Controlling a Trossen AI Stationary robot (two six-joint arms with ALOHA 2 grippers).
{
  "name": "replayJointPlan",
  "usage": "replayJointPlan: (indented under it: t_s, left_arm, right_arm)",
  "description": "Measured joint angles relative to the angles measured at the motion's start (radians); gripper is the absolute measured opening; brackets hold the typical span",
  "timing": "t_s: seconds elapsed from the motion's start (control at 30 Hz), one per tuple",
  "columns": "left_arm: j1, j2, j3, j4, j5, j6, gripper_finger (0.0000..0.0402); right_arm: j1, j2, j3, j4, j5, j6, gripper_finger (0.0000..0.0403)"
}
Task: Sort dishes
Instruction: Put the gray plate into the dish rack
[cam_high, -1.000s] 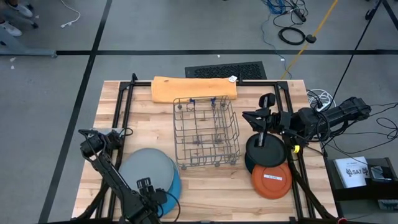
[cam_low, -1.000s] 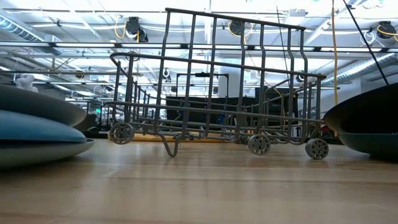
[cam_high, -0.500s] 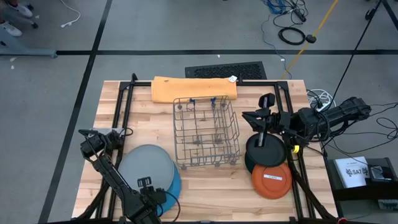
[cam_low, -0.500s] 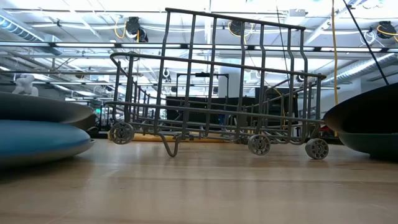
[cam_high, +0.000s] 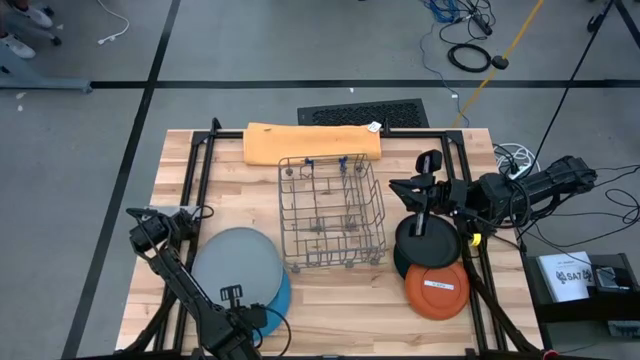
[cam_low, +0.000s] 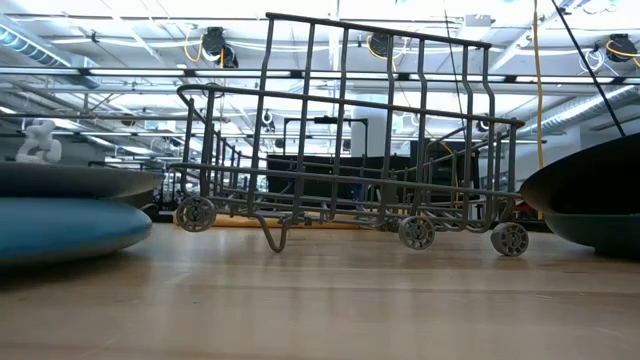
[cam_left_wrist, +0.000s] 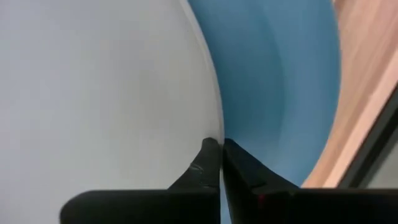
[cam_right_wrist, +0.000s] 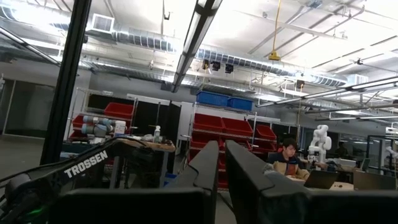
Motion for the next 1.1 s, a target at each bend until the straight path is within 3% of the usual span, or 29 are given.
replayJointPlan:
  t_s: [0.27, 0.4, 0.77, 1.1]
  left_arm:
    - [0.006, 0.001, 0.158, -0.251, 0.011, 0.023, 0.0001]
    - [0.013, 0.001, 0.271, -0.376, -0.053, 0.023, 0.0001]
    - [0.022, -0.141, 0.322, -0.371, -0.223, -0.057, 0.0000]
    - [0.022, -0.290, 0.322, -0.373, -0.201, -0.065, 0.0000]
  right_arm:
    - [0.000, 0.000, 0.000, -0.002, 0.000, 0.000, 0.0025]
    - [0.000, 0.000, 0.000, -0.002, 0.000, 0.000, 0.0025]
    - [0.000, 0.000, 0.000, -0.004, 0.000, 0.008, 0.0025]
    - [0.000, 0.000, 0.000, -0.016, 0.000, 0.008, 0.0025]
